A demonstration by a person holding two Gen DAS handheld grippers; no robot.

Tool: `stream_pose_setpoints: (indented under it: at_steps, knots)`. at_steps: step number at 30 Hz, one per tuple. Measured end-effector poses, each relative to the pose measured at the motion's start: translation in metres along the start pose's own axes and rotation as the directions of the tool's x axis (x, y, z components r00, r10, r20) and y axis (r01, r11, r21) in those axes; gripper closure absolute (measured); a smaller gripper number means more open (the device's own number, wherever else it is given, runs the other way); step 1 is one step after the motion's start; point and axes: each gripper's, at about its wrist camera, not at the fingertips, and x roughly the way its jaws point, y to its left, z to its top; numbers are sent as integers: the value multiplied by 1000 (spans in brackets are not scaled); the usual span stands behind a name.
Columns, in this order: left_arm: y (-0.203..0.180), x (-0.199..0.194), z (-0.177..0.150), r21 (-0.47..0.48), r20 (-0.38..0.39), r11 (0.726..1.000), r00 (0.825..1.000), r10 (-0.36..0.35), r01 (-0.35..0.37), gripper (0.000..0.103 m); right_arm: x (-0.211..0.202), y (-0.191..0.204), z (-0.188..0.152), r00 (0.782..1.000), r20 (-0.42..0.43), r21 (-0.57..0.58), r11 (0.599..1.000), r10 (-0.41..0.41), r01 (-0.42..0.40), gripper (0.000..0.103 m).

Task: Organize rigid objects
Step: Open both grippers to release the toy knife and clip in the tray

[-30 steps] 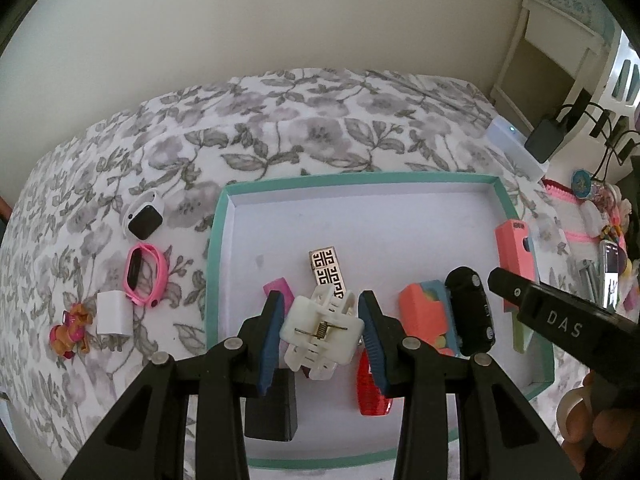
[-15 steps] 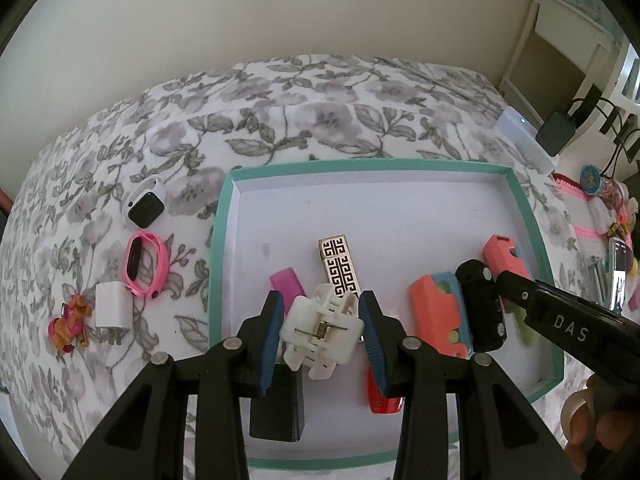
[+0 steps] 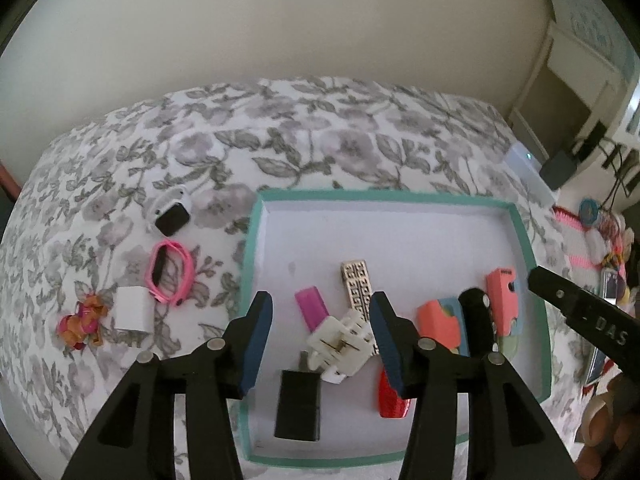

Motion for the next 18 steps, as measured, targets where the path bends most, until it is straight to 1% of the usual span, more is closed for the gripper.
stream_pose_setpoints:
  at_steps: [5,10,15,16,17,18]
  knots:
    - [21,-12,5,-58,39,998,999,32,-30,50,-22,9,5,998,56,-25,1000,-1,2,52]
    - [43,-19,7,-111,57,992,996,68,-62,49,-40,20,6,995,100,-52,999,5,0,52]
    - [67,-22,7,-175,55,981,994,98,-87,47,-45,33,4,994,108,-89,996,11,-1,52]
    - [72,-23,6,-187,54,978,993,106,-94,42,-44,36,3,994,104,-97,995,13,-3,52]
    - [78,-24,6,-201,54,974,992,115,-102,34,-43,39,2,995,100,-104,995,14,-4,52]
    - [83,-24,6,-213,56,971,991,123,-109,32,-41,42,1,995,95,-111,994,15,-4,52]
